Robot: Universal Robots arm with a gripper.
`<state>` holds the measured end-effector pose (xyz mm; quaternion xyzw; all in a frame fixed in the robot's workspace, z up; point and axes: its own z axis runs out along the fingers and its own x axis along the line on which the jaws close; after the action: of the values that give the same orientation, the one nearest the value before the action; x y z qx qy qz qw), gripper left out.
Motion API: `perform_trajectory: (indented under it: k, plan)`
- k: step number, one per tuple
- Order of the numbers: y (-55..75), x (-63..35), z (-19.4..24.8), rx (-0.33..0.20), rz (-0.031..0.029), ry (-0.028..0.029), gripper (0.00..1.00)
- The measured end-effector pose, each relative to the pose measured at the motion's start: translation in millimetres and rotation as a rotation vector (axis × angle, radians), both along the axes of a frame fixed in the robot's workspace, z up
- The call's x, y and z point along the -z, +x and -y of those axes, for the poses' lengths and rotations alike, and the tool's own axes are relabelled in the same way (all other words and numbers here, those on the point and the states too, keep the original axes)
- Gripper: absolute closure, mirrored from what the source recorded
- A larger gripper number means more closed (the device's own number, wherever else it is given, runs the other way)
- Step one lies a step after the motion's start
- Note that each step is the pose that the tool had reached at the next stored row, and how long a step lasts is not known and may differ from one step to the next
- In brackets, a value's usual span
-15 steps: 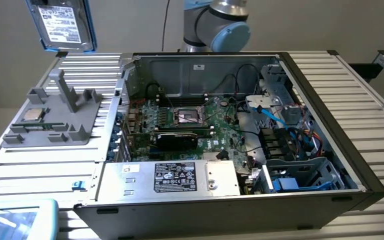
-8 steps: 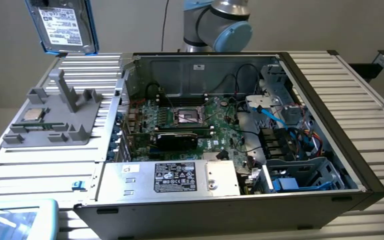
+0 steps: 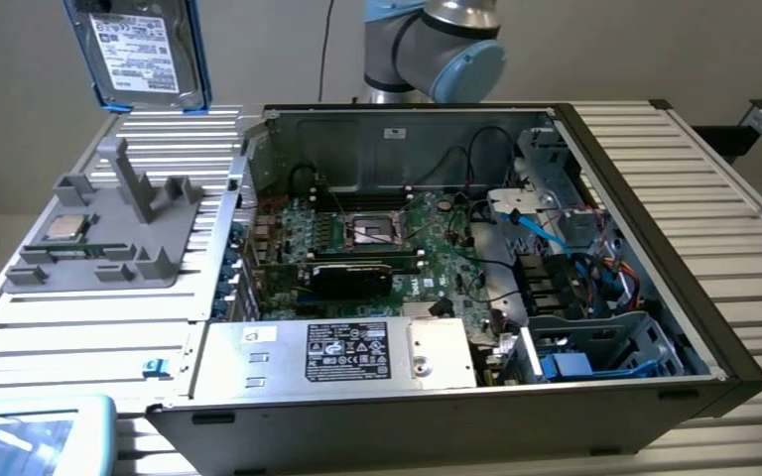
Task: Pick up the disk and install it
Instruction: 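Pick up the disk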
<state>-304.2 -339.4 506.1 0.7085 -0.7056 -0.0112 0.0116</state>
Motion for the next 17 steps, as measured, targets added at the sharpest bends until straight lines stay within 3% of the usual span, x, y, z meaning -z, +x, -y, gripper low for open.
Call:
perform_trajectory:
  k: [10, 17]
  plan:
    - [41.4, -8.4, 14.1, 0.0, -0.0003, -0.0001, 0.63]
    - [63.1, -10.9, 30.3, 0.0, -0.0002, -0.0001, 0.63]
